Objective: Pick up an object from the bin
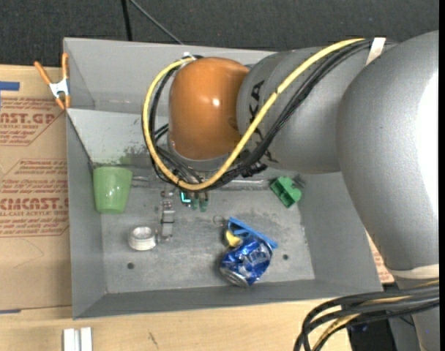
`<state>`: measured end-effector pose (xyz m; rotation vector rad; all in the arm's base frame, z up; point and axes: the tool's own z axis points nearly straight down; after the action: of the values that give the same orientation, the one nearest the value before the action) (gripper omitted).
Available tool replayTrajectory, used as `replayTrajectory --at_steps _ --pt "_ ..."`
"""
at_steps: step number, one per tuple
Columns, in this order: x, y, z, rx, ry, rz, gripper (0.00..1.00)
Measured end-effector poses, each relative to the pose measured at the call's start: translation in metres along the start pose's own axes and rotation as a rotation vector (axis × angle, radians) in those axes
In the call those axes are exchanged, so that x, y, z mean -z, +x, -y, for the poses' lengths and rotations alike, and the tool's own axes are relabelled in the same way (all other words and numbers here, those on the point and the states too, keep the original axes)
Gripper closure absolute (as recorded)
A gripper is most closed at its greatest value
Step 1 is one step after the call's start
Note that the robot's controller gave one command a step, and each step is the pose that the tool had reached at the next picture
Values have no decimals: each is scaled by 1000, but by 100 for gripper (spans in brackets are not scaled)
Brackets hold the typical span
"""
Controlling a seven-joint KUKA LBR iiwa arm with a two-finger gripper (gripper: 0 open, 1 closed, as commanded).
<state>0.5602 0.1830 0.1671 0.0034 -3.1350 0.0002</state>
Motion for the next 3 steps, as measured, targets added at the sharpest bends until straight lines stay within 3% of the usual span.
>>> replayTrajectory --at_steps 1,2,3 --pt "-45 0 38 6 2 3 0" --pt "-87 54 26 95 1 1 0" --pt "-64 63 137 372 3 8 0"
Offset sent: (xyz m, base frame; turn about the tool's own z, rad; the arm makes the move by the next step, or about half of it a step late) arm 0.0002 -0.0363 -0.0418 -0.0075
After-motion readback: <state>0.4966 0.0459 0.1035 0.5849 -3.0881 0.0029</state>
